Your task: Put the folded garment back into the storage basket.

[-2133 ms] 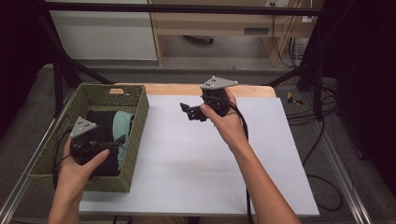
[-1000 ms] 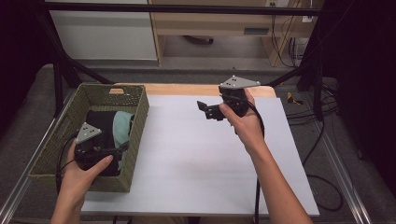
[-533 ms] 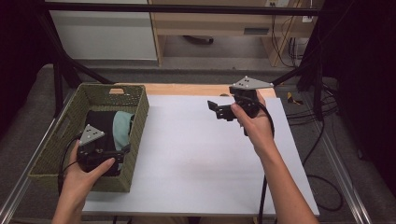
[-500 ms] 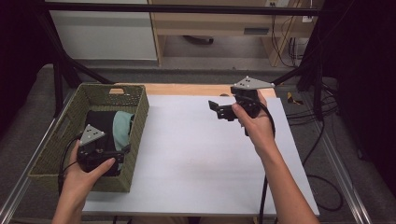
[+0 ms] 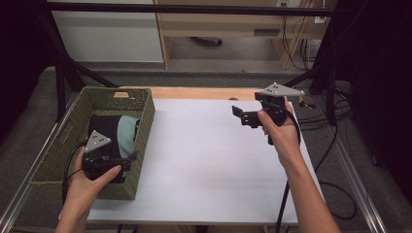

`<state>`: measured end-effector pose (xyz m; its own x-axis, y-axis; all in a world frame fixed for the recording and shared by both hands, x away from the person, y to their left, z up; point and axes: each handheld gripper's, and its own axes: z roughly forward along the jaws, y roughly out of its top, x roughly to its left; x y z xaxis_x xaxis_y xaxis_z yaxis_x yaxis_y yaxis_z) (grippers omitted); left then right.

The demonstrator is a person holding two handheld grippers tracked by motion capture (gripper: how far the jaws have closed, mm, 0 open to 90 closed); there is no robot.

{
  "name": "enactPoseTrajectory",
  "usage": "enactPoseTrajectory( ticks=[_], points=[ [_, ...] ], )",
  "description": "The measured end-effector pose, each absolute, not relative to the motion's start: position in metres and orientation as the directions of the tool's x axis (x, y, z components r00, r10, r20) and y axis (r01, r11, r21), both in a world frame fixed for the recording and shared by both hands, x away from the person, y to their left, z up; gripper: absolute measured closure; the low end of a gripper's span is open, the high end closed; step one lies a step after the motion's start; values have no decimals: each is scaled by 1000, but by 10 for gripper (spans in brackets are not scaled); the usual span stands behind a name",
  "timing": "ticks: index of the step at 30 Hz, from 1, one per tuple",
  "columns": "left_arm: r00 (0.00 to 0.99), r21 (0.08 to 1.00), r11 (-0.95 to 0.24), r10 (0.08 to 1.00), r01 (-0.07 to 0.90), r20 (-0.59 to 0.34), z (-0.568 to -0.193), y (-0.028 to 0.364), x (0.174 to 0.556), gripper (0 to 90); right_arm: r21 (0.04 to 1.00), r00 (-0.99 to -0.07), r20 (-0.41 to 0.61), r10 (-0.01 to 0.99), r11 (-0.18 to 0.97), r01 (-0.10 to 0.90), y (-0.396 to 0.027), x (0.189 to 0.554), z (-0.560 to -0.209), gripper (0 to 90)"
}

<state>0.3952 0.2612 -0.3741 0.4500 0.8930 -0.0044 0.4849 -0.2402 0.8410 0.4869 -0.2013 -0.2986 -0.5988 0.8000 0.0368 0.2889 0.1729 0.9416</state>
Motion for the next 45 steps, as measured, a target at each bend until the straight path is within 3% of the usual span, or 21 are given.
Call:
enactPoseTrajectory(
  ticks=[45],
  points=[
    [466, 833, -251, 885, 493, -10, -378, 256, 394, 48, 950, -509, 71, 858, 97, 295, -284, 455, -320, 41]
  ],
)
